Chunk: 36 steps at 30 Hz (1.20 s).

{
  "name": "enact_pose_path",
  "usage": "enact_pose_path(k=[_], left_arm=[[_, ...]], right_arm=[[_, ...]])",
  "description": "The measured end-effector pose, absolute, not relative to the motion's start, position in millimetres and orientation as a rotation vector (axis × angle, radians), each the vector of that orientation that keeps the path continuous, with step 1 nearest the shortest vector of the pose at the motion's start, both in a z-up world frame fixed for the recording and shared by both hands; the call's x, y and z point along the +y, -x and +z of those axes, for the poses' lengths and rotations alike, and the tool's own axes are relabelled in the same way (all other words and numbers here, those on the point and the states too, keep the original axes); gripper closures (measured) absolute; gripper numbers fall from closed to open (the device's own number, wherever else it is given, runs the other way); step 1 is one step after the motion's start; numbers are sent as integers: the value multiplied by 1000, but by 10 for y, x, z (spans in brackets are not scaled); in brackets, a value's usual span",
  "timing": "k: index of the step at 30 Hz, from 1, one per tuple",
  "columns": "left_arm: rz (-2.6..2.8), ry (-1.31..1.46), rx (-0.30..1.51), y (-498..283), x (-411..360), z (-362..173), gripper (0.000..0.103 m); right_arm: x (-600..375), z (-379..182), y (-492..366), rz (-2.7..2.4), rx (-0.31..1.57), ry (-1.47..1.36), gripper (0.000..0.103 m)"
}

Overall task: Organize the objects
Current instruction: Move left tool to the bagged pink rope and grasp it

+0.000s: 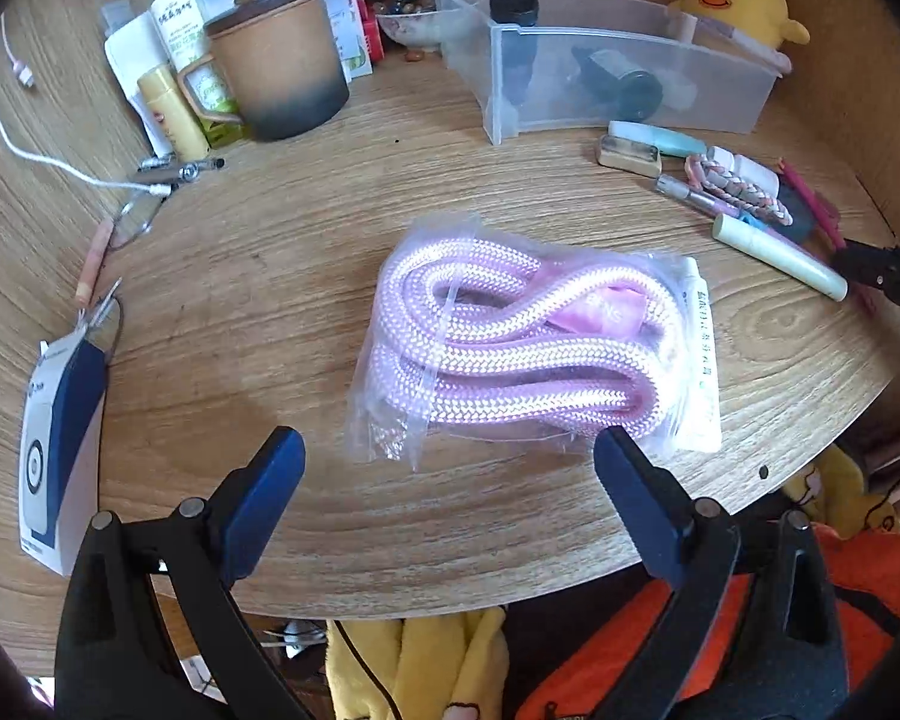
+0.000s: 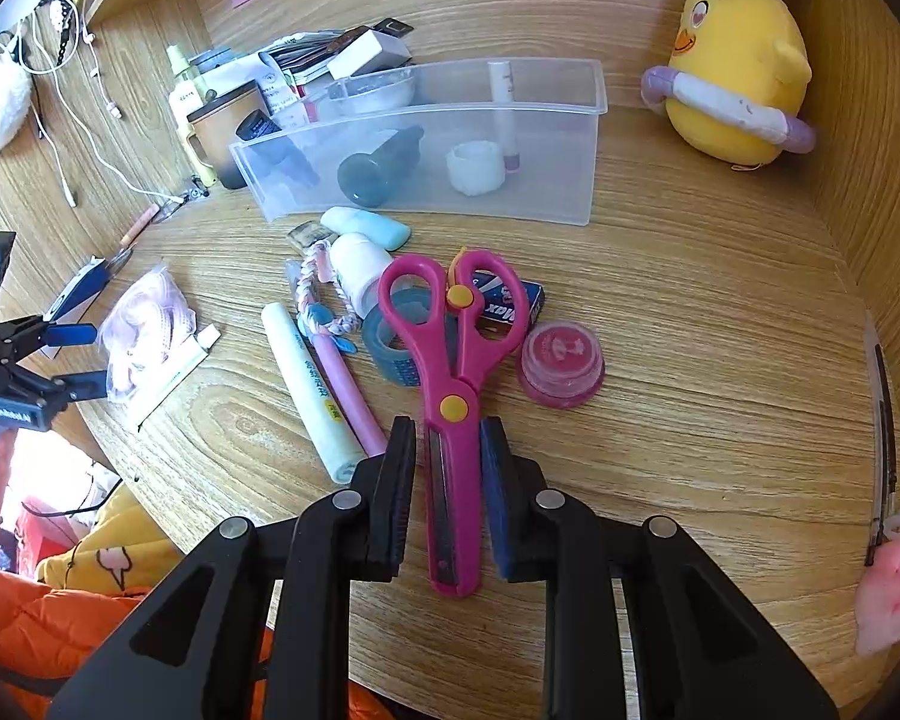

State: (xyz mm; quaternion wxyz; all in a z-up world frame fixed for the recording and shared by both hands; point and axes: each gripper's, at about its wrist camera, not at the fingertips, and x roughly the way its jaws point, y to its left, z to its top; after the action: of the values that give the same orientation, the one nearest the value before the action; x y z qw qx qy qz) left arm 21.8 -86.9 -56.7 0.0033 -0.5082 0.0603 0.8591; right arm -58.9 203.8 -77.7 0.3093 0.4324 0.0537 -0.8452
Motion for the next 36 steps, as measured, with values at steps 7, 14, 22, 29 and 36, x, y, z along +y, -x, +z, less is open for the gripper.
enact_pose_path(k=[7, 14, 22, 29, 36], left_arm=[[2654, 1493, 409, 113, -606, -485, 5], [2586, 1420, 555, 505, -427, -506, 4], [2478, 1424, 457, 742, -605, -630, 0], [2474, 1418, 236, 743, -789, -679, 17], [2527, 1416, 235, 676, -765, -662, 39]], right_arm=[[2054, -786, 574, -2240, 127, -1144, 83], [2063, -799, 598, -2252, 127, -1148, 83], [1991, -810, 686, -2284, 148, -1142, 83], [1957, -813, 698, -2326, 160, -1128, 83], [1994, -774, 686, -2365, 117, -1109, 85]])
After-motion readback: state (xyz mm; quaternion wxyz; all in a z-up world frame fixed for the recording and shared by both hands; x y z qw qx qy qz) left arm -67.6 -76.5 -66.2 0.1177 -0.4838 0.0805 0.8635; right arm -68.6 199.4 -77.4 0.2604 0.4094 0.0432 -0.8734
